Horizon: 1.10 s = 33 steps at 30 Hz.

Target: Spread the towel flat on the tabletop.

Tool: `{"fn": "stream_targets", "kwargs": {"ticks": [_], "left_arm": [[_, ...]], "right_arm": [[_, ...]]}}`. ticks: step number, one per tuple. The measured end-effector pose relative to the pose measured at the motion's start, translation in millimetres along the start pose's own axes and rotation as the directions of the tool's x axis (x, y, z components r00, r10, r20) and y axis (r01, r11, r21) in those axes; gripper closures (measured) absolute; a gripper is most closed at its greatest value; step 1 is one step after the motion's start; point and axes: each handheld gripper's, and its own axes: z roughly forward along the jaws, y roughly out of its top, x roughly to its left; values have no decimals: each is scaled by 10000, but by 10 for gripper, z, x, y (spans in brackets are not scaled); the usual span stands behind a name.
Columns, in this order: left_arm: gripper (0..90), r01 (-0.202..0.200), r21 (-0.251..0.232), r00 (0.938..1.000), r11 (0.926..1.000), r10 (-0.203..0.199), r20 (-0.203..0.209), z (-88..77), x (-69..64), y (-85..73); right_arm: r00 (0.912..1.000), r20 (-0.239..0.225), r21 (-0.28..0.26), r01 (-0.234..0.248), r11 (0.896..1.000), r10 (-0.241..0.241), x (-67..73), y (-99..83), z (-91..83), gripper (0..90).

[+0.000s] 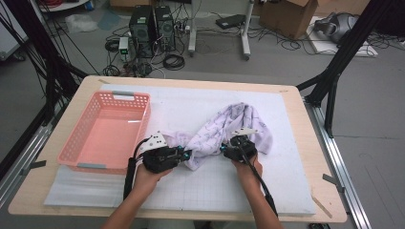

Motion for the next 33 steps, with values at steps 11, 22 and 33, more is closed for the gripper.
{"fn": "stream_targets", "kwargs": {"ticks": [11,22,33], "left_arm": [[800,41,20,9999,10000,-41,120,-11,0,-7],[800,168,88,9997,9998,-170,201,8,-21,-8],[800,203,100,9994,9997,-205,265,18,-30,-9]], "right_arm": [[9995,-211,84,227,9997,-226,-251,-8,-116,874],[9914,1065,-412,-721,9965,761,-877,-260,-670,875],[9752,1419,-1892,-1418,9716,1699,-871,-248,-810,536]]}}
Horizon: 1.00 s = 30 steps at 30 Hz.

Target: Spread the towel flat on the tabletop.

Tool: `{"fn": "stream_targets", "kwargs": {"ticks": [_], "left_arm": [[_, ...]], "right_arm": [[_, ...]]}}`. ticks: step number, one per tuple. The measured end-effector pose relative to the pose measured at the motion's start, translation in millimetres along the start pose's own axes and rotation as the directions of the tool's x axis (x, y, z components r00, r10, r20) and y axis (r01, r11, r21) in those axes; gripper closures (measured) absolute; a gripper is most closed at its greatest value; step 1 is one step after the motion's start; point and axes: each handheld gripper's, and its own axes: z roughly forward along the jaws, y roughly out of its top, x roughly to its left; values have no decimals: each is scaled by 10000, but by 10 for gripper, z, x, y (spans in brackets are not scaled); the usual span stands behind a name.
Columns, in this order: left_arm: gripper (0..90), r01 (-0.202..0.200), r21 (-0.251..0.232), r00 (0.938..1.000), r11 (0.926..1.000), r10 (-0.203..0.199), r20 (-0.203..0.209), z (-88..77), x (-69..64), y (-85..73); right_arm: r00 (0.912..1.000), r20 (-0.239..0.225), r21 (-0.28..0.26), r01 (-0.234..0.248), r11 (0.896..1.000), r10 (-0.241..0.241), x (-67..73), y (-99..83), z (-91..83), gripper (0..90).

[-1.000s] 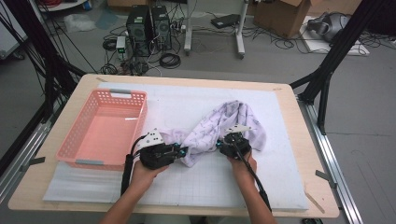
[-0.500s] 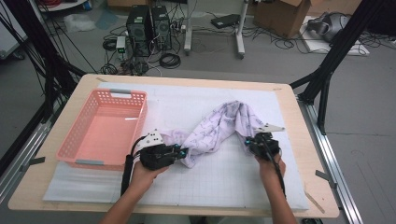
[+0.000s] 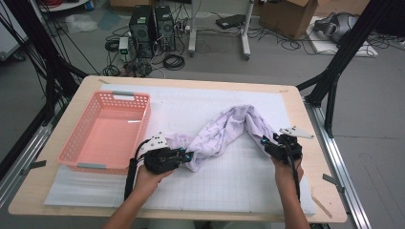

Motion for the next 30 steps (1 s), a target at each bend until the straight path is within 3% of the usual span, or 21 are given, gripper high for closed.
{"fn": "stream_targets", "kwargs": {"ticks": [3,4,7,8,9,12,14,15,16,17,18,19,20,21,22,23,27,28,29,30], "left_arm": [[800,4,-17,10000,10000,-4,-31,2,-4,0],[800,4,-17,10000,10000,-4,-31,2,-4,0],[800,0,-9,10000,10000,0,-28,2,-4,0],[800,-9,12,10000,10000,9,-27,1,-4,0],[800,-27,15,10000,10000,27,-20,3,-4,-1],[800,-37,51,10000,10000,37,12,8,-9,-4],[799,-43,76,10000,10000,42,36,12,-13,-5],[800,-62,70,10000,10000,62,48,15,-13,-6],[800,-82,92,9999,9999,81,68,16,-13,-7],[799,-104,118,9999,9999,103,79,19,-15,-9],[799,-87,136,9999,9999,86,63,21,-20,-11],[799,-77,147,9999,9999,75,86,26,-23,-14],[799,-106,144,9999,9998,105,109,31,-25,-15],[799,-117,177,9999,9998,115,114,33,-29,-16],[799,-147,204,9998,9997,144,140,34,-33,-15],[798,-172,200,9997,9997,169,148,36,-37,-16],[794,-223,309,9996,9993,217,189,42,-42,-24],[792,-235,356,9995,9991,227,229,47,-45,-31],[772,-210,396,9994,9990,199,268,55,-49,-38],[772,-161,435,9994,9989,148,300,66,-52,-42]], "right_arm": [[9979,-558,-140,319,9994,-326,177,48,-8,535],[9979,-558,-140,319,9994,-326,177,48,-8,535],[9935,-956,-79,618,9981,-623,358,69,50,510],[9897,-1335,133,537,9985,-515,410,65,97,498],[9810,-1921,786,419,9960,-261,509,39,222,482],[9676,-2521,1336,205,9908,139,650,-9,390,482],[9631,-2680,1412,143,9899,243,696,-22,441,483],[9531,-2988,1617,13,9868,477,778,-47,543,482],[9531,-2988,1617,13,9868,477,778,-47,543,482],[9373,-3408,1875,-86,9822,733,847,-75,626,510],[9373,-3408,1875,-86,9822,733,847,-75,626,510],[9425,-3306,1747,102,9846,489,907,-87,647,606],[9425,-3306,1747,102,9846,489,907,-87,647,606],[9353,-3530,1712,371,9845,262,918,-86,653,728],[9310,-3649,1748,546,9831,132,934,-84,647,793],[9340,-3540,1664,1144,9794,-490,952,-77,606,853],[9318,-3546,1190,1265,9848,-769,877,-74,456,860],[9332,-3497,1007,1259,9869,-834,832,-80,385,860],[9400,-3212,772,1466,9862,-1146,735,-110,219,860],[9400,-3212,772,1466,9862,-1146,735,-110,219,860]]}}
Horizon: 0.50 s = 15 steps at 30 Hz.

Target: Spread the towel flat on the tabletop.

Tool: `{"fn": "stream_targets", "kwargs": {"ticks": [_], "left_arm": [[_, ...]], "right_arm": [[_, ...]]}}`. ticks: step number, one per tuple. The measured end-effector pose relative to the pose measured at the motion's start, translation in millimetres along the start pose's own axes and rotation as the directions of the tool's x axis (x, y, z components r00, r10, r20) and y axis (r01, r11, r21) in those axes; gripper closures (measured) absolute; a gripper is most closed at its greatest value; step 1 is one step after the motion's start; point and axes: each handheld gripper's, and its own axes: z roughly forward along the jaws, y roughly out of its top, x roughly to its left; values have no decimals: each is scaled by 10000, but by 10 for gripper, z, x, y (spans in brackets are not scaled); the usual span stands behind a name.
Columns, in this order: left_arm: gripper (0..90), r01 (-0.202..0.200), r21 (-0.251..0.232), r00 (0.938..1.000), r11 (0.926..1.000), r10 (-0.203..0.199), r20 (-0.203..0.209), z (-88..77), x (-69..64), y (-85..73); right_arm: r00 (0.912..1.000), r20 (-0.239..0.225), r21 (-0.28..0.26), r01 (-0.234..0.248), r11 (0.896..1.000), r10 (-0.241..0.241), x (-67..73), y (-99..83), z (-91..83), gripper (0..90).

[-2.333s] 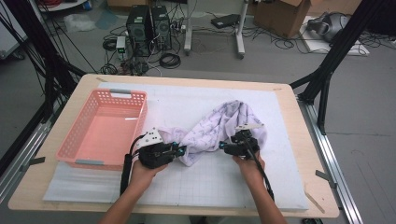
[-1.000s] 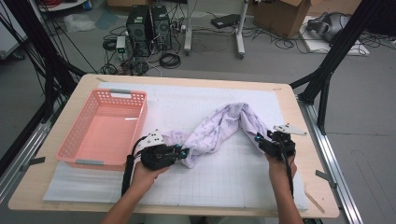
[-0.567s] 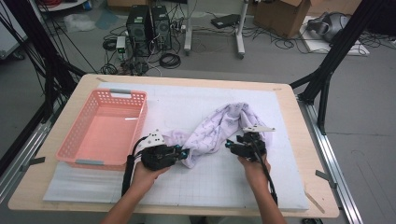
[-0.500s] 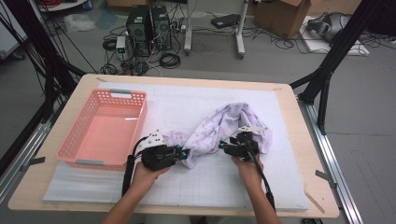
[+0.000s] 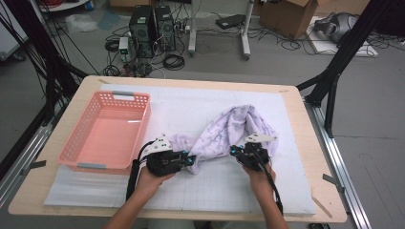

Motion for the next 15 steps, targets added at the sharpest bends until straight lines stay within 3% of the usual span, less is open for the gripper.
{"fn": "stream_targets", "kwargs": {"ticks": [2,3,5,7,8,10,13,15], "left_arm": [[650,135,37,9999,9999,-135,-27,16,-3,2],[650,177,15,9998,9998,-177,-96,16,-6,5],[541,378,-108,9991,9992,-380,-185,12,5,13],[531,449,-252,9986,9987,-456,-265,-10,18,21],[512,446,-309,9985,9985,-456,-314,-25,29,26],[508,574,-500,9976,9971,-593,-368,-55,45,36],[510,625,-642,9966,9960,-657,-497,-94,75,53],[517,610,-681,9965,9958,-646,-529,-108,91,56]], "right_arm": [[9989,458,-51,91,9999,-89,-108,-123,-274,860],[9989,458,-51,91,9999,-89,-108,-123,-274,860],[9956,843,-203,-381,9991,397,-273,-247,-505,860],[9937,982,-270,-519,9983,543,-323,-271,-577,861],[9891,1325,-417,-595,9974,646,-407,-298,-721,861],[9857,1572,-443,-543,9975,606,-448,-313,-791,862],[9607,2656,-439,-709,9965,801,-569,-381,-992,863],[9355,3369,-504,-944,9943,1059,-667,-440,-1099,863]]}}
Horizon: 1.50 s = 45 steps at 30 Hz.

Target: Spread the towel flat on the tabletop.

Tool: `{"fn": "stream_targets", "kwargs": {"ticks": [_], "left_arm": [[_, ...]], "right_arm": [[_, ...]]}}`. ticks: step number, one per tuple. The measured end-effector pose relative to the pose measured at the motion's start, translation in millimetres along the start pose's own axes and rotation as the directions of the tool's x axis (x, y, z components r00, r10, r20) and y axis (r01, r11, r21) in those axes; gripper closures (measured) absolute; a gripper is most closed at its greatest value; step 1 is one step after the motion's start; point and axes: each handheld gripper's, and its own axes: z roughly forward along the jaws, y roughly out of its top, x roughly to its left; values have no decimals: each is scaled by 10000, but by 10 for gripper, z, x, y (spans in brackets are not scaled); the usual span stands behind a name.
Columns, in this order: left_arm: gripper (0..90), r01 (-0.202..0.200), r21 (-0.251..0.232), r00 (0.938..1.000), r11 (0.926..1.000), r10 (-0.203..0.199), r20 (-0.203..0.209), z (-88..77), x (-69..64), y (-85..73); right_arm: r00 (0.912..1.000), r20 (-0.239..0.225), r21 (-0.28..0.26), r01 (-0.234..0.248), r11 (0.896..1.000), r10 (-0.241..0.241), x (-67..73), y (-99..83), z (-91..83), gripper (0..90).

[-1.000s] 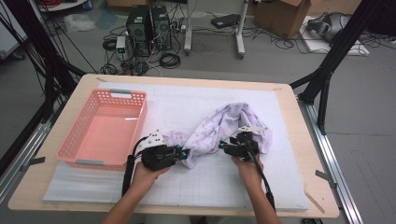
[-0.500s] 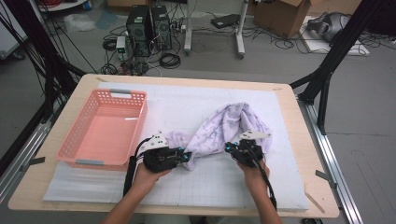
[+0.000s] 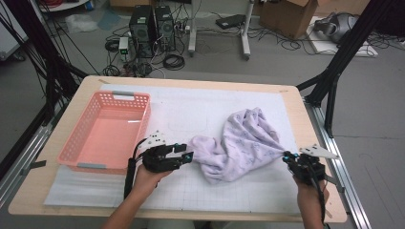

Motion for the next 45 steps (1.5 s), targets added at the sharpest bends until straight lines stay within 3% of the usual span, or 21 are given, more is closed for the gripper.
{"fn": "stream_targets", "kwargs": {"ticks": [1,3,4,11,13,14,16,20,24,25,29,30,31,32,33,34,36,37,39,41,45], "left_arm": [[532,-24,6,10000,10000,24,-38,0,-1,1],[533,-92,34,10000,10000,92,-20,7,-1,1],[541,-74,56,10000,10000,74,-28,16,-7,0],[568,-548,236,9985,9982,548,22,101,-24,79],[602,-616,204,9980,9979,612,170,159,-44,127],[612,-868,465,9954,9951,847,456,263,-89,185],[622,-1063,655,9930,9922,1025,578,325,-121,217],[627,-1899,1366,9788,9723,1765,1041,626,-244,333],[616,-2297,2065,9630,9511,1913,1898,933,-385,334],[560,-2407,2372,9595,9412,1937,2047,1000,-419,318],[531,-2931,3276,9473,8982,2266,2264,1209,-541,211],[547,-3186,3430,9395,8836,2465,2378,1242,-562,193],[700,-3339,3511,9343,8748,2579,2460,1265,-590,177],[700,-3476,3590,9292,8662,2670,2555,1279,-612,170],[792,-3533,3559,9253,8652,2673,2689,1284,-629,172],[848,-3389,3452,9263,8752,2461,2854,1282,-640,183],[856,-2977,3010,9289,9060,2021,3103,1251,-646,236],[860,-2680,2690,9326,9251,1790,3133,1221,-641,275],[860,-2131,2072,9418,9548,1443,3037,1155,-593,358],[860,-1696,1662,9568,9714,1219,2641,1095,-515,444],[861,-1075,530,9891,9928,1015,1063,963,-310,641]], "right_arm": [[9982,553,76,-236,9997,232,-87,-36,-33,860],[9975,596,78,-392,9992,387,-110,-51,-38,842],[9963,608,-123,-593,9982,600,-117,-71,-39,730],[9975,243,-785,-641,9948,662,-90,-36,-75,645],[9975,155,-801,-670,9945,684,-86,-38,-58,639],[9974,111,-799,-697,9944,708,-84,-37,-47,637],[9975,64,-799,-690,9944,698,-83,-36,-38,634],[9979,-162,-810,-631,9947,620,-52,-25,-12,622],[9980,-241,-816,-595,9949,577,-41,-27,-11,621],[9979,-270,-842,-611,9946,590,-43,-30,-13,620],[9974,-335,-824,-666,9944,640,-43,-37,-16,619],[9972,-361,-824,-687,9942,659,-43,-39,-14,619],[9972,-380,-804,-677,9945,648,-43,-40,-12,619],[9971,-401,-808,-673,9945,642,-42,-41,-8,619],[9971,-405,-824,-675,9943,644,-43,-40,-6,619],[9966,-453,-829,-731,9939,696,-40,-39,-4,617],[9967,-464,-847,-701,9939,663,-44,-40,0,616],[9964,-502,-787,-726,9943,688,-41,-46,9,616],[9960,-558,-754,-740,9944,699,-36,-49,21,615],[9956,-634,-759,-739,9944,691,-22,-48,32,613],[9939,-888,-711,-721,9949,657,42,-47,61,607]]}}
